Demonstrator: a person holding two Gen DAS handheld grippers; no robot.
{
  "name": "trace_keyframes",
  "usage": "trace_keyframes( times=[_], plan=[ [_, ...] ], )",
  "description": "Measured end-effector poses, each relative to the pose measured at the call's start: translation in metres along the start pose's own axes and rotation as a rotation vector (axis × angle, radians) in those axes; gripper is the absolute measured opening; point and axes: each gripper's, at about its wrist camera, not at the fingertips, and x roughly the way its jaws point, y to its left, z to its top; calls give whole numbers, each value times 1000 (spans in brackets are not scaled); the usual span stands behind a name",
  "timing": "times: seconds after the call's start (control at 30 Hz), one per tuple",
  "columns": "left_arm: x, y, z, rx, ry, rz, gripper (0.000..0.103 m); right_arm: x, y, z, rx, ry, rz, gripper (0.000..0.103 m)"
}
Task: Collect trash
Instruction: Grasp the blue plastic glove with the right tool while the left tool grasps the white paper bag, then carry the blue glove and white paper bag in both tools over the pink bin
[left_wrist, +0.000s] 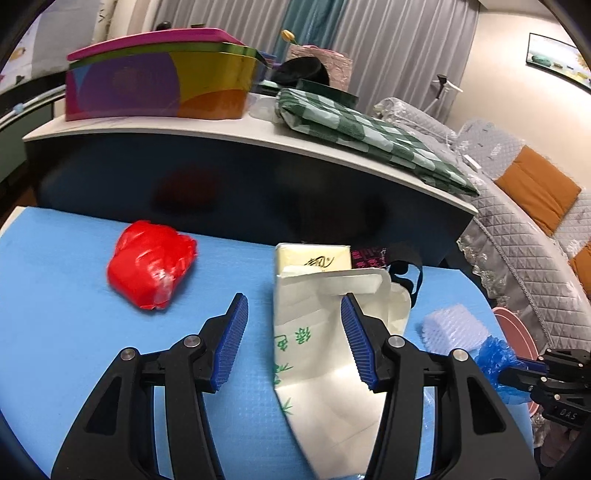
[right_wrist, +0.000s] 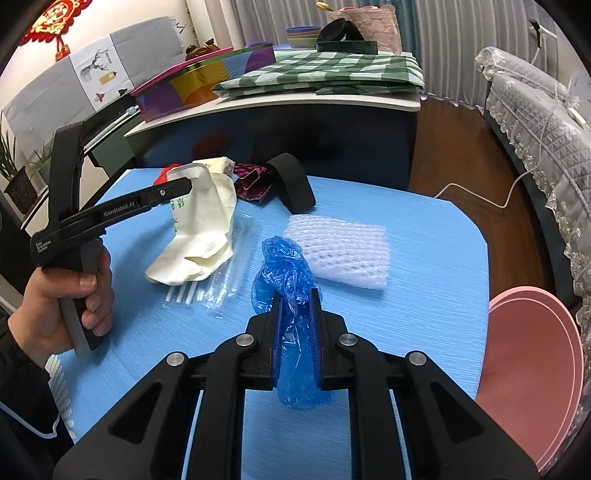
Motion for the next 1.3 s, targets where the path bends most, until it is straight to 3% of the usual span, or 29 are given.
trace_keyframes(
  times=[0.1,0.27,0.43,0.93,1.3],
  plan=[
    [2,0,1,-7,4,-15,51,0,-2,-1,0,2,-4,13],
    [1,-3,-1,-1,19,-53,26,-4,-4,0,10,-5,-5,13],
    [-7,-11,-4,28,30,-64,13,-10,-5,1,16,-15,-5,13],
    [-76,-42,-12,130,-43,-77,5,-48,-3,2,38,-95,-41,13],
    [-123,-55,-24,125,-120,-40,5,-92,-3,-4,47,-175,-85,13]
  ],
)
